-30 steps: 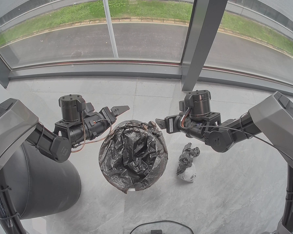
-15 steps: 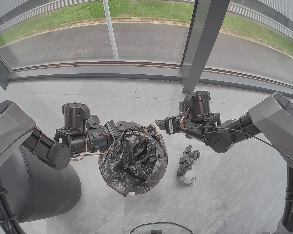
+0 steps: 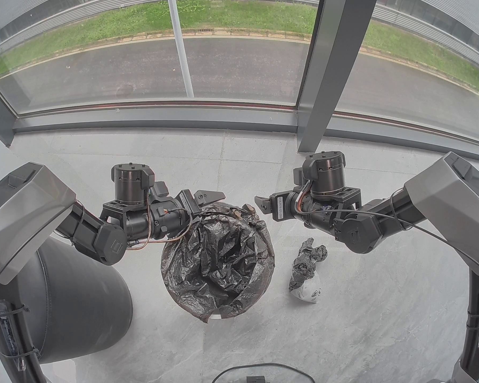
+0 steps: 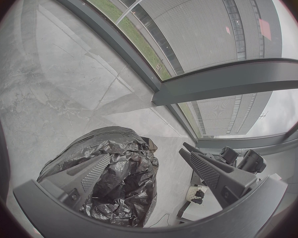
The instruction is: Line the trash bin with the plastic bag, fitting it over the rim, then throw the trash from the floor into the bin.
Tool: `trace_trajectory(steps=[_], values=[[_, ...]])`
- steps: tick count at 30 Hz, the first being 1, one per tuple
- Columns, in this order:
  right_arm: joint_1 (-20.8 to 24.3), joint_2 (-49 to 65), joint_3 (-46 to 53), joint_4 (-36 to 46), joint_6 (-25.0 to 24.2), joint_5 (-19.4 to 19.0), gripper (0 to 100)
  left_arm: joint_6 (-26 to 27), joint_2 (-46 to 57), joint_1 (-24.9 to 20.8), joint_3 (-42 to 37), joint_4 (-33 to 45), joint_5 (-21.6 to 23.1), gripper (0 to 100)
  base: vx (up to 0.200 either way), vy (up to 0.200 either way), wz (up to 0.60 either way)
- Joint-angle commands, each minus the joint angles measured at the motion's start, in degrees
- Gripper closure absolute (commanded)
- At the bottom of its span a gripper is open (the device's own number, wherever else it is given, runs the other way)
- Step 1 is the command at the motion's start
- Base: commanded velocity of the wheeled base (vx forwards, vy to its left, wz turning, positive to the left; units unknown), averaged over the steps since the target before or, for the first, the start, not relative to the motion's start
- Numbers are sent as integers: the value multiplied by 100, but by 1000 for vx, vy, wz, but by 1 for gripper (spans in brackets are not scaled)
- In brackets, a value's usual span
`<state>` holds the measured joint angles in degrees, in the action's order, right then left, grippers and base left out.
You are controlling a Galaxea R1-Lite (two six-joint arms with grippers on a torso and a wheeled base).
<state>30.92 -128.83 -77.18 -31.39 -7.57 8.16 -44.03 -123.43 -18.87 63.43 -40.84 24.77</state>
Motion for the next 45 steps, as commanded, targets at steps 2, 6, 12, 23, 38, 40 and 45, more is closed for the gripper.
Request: trace_trajectory(steps=[2, 6, 12, 23, 38, 40, 45], values=[[2, -37, 10, -16, -8, 2, 0, 0, -173, 103, 108, -38, 1, 0, 0, 0, 0], [2, -37, 19, -16, -8, 2, 0, -9, -155, 182, 135, -56, -25, 0, 0, 0, 0], [2, -46, 10, -16, 1, 2, 0, 0, -102, 217, 144, -82, -34, 0, 0, 0, 0], [2, -90, 10, -16, -8, 2, 0, 9, -419, 252, 196, -381, -7, 0, 0, 0, 0], [2, -125, 10, -16, -8, 2, 0, -18, -700, 331, 117, -443, 10, 0, 0, 0, 0], [2, -125, 10, -16, -8, 2, 0, -18, -665, 331, 108, -443, 10, 0, 0, 0, 0], [2, -125, 19, -25, -8, 2, 0, -9, -471, 314, 3, -443, -34, 0, 0, 0, 0]])
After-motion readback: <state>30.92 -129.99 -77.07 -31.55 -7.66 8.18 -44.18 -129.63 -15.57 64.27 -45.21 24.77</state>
